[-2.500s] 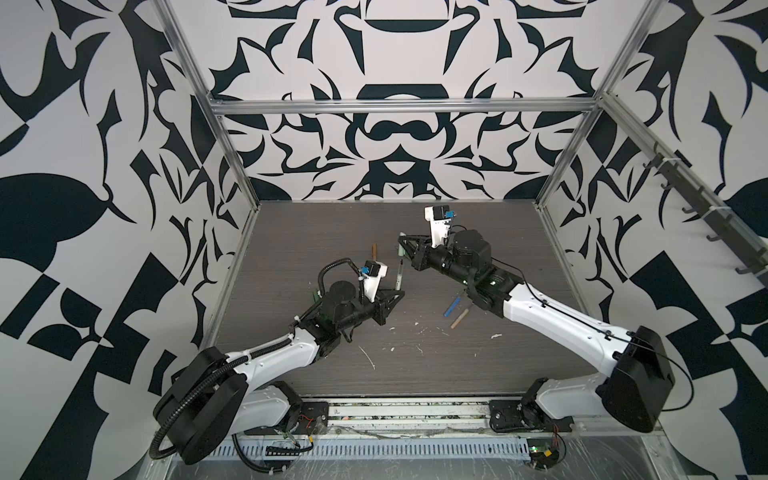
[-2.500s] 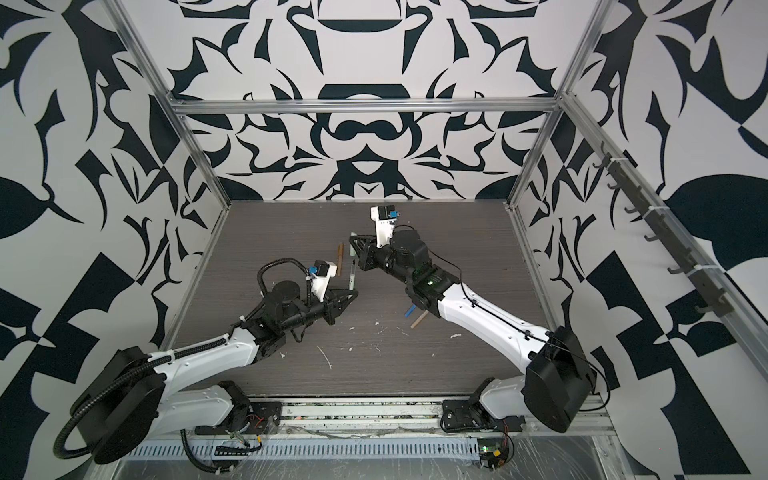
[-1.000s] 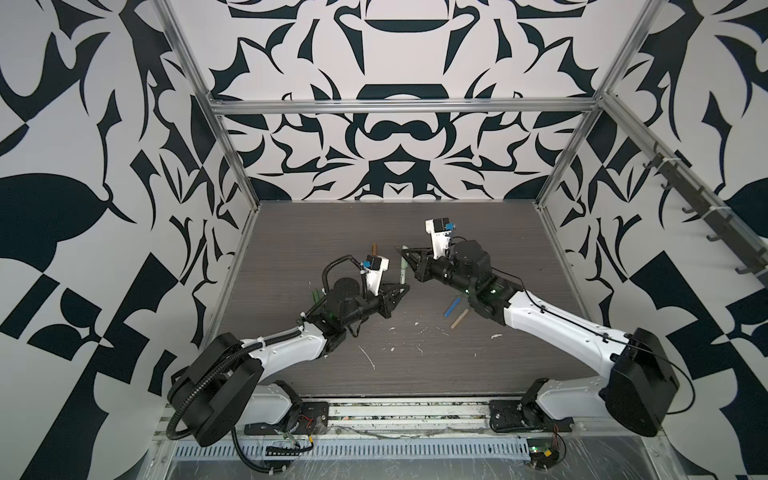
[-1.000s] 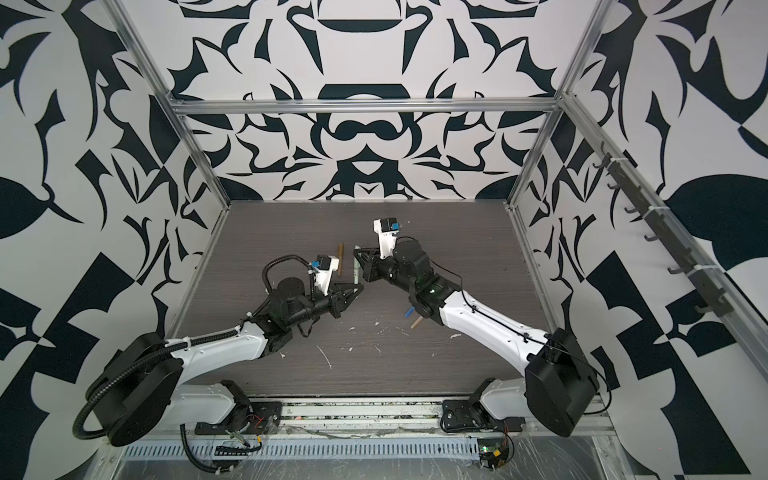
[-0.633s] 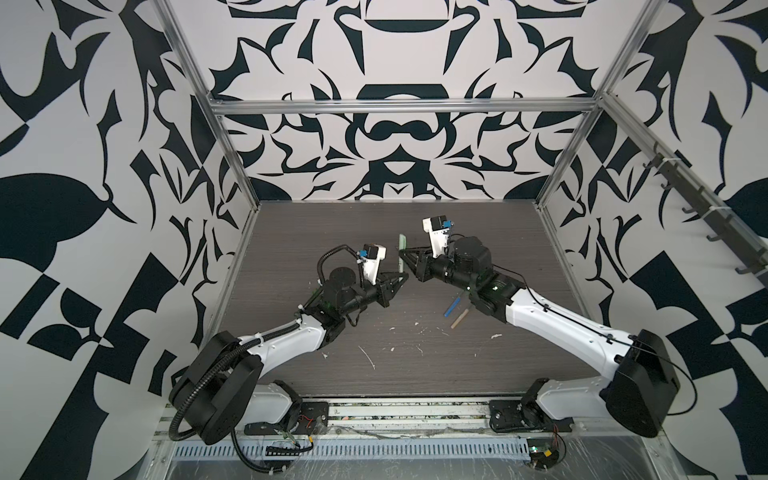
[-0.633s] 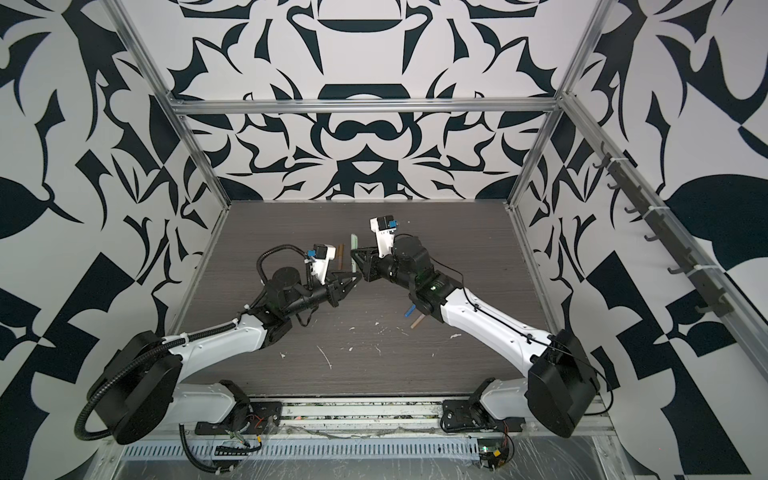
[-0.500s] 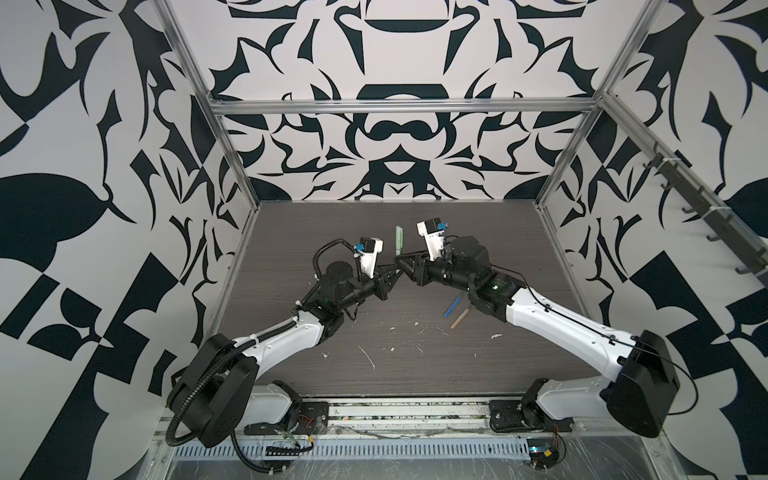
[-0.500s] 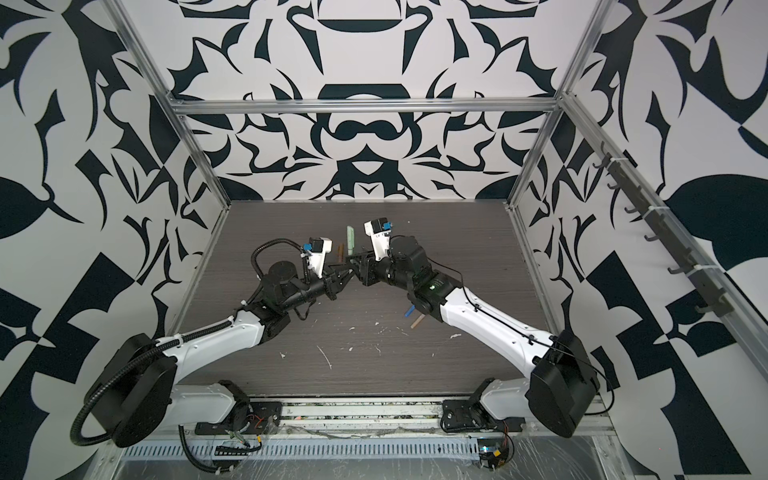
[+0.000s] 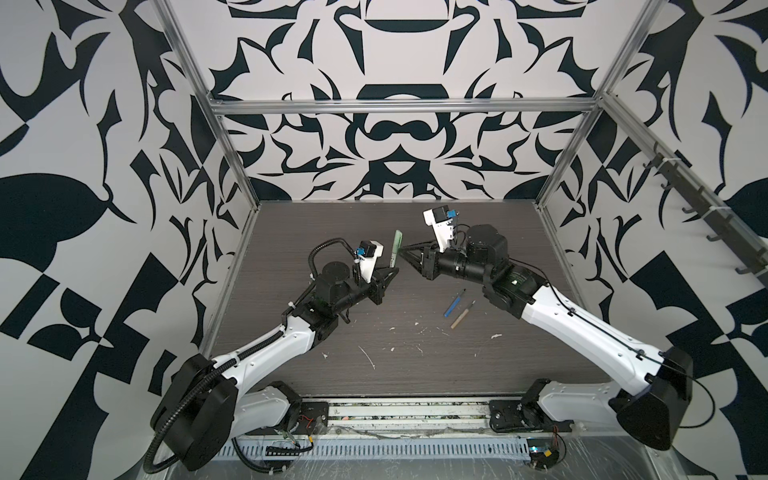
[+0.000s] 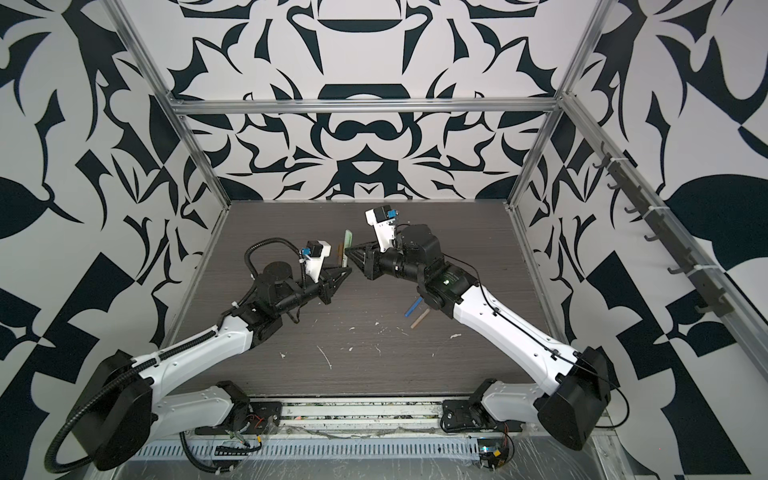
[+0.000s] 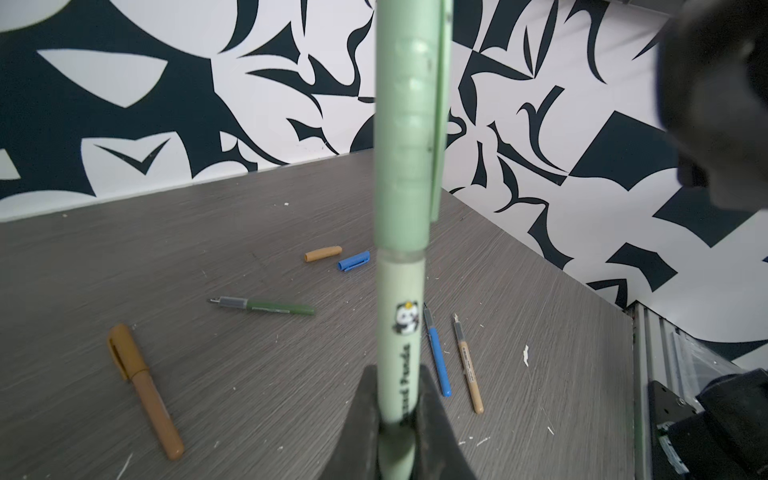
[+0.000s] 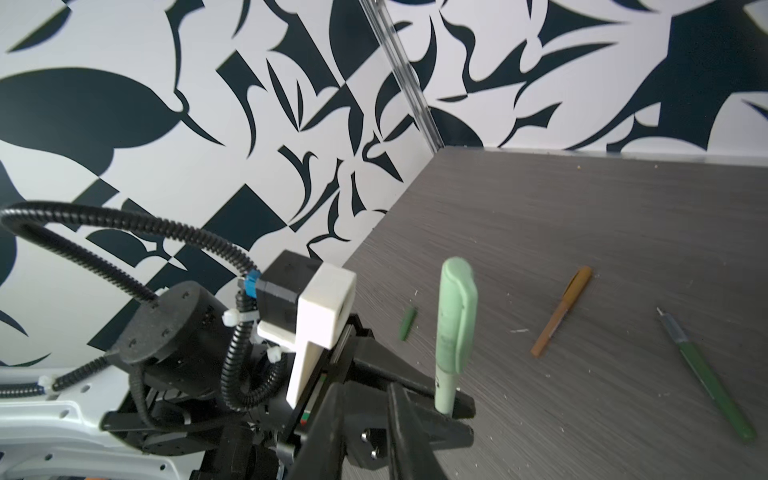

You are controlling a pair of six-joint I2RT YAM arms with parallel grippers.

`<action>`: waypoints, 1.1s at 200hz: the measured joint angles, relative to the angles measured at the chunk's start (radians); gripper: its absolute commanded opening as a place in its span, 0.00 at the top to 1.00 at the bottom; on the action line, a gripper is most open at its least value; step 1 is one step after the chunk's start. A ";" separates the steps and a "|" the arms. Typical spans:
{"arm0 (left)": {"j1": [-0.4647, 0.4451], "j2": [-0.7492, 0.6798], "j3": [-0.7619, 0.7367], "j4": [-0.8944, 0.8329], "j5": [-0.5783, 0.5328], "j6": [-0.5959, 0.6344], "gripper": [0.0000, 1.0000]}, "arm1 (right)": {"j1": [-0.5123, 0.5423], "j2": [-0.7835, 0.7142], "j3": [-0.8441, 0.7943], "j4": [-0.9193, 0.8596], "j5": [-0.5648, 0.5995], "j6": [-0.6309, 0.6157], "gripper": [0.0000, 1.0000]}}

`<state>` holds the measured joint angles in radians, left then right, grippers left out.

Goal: Insert the pens into the pen caps
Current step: 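Lower the light green cap onto the pen tip held by the left gripper, then press the cap down onto the pen and open the right gripper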

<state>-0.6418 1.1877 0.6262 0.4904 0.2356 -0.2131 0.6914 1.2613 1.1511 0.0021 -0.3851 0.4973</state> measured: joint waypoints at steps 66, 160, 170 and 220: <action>0.000 -0.018 0.006 -0.005 0.024 0.019 1.00 | -0.103 0.057 0.152 -0.062 -0.024 -0.050 0.66; 0.000 -0.018 0.012 -0.011 0.045 -0.011 1.00 | -0.118 0.165 0.182 -0.066 -0.148 -0.045 0.72; 0.000 -0.018 0.012 -0.013 0.047 -0.015 1.00 | -0.118 0.168 0.182 -0.065 -0.158 -0.042 0.73; 0.000 -0.018 0.012 -0.016 0.063 -0.041 1.00 | -0.118 0.183 0.180 -0.055 -0.199 -0.014 0.80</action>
<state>-0.6418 1.1698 0.6384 0.4740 0.2981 -0.2543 0.5732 1.4445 1.3315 -0.0525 -0.5842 0.4835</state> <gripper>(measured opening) 0.135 0.225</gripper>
